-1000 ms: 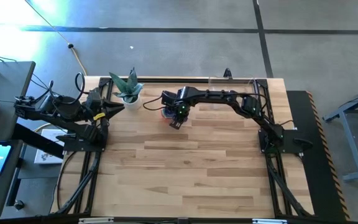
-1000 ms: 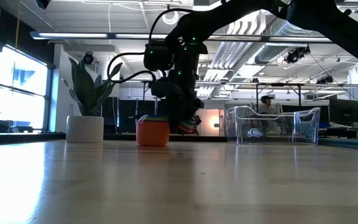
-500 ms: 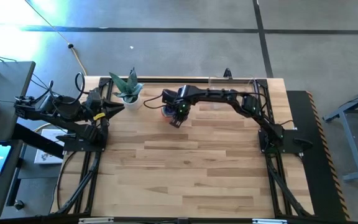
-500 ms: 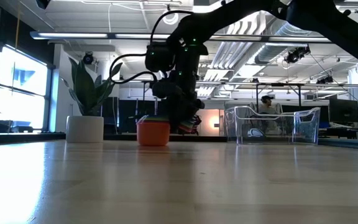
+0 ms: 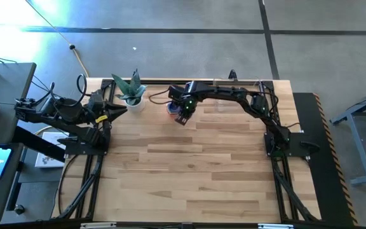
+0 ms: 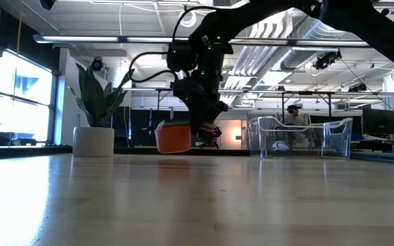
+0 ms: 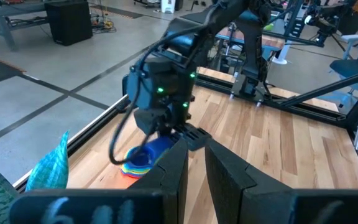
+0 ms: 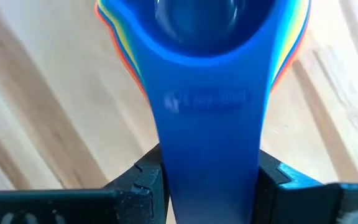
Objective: Nest measuring cups in basket
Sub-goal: Put the measuring cups into the bin
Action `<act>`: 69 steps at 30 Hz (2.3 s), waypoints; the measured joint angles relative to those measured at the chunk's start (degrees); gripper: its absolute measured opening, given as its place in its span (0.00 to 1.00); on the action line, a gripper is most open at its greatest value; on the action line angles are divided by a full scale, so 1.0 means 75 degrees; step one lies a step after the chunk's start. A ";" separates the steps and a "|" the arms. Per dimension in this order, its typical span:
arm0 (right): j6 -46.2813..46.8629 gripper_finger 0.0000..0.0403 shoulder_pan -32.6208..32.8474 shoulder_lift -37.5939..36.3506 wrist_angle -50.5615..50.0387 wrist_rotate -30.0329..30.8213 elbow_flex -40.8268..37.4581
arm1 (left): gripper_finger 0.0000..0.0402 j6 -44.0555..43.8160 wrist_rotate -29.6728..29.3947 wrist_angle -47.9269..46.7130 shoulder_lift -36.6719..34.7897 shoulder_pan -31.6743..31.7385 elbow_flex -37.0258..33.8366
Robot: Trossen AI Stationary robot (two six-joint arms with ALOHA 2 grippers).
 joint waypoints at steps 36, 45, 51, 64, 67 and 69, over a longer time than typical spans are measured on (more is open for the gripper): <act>-0.1554 0.31 -0.0706 -0.0081 -0.0742 -0.0359 0.0000 | 0.12 0.0264 -0.0506 0.0000 0.0000 0.0001 0.0000; -0.1743 0.31 -0.0706 -0.0107 -0.1159 -0.0464 0.0000 | 0.12 0.0264 -0.0662 0.0000 0.0000 -0.0002 0.0000; -0.1738 0.31 -0.0706 -0.0155 -0.1202 -0.0441 0.0000 | 0.12 0.0264 -0.0662 0.0000 0.0000 -0.0002 0.0000; -0.1739 0.31 -0.0755 -0.0243 -0.1238 -0.0420 -0.0003 | 0.12 0.0261 -0.0659 0.0000 0.0000 0.0001 0.0000; -0.1726 0.31 -0.0757 -0.0242 -0.1108 -0.0429 -0.0003 | 0.12 0.0261 -0.0659 0.0000 0.0000 0.0001 0.0000; -0.1690 0.31 -0.0787 -0.0242 -0.1046 -0.0503 -0.0003 | 0.12 0.0261 -0.0659 0.0000 0.0000 0.0000 0.0000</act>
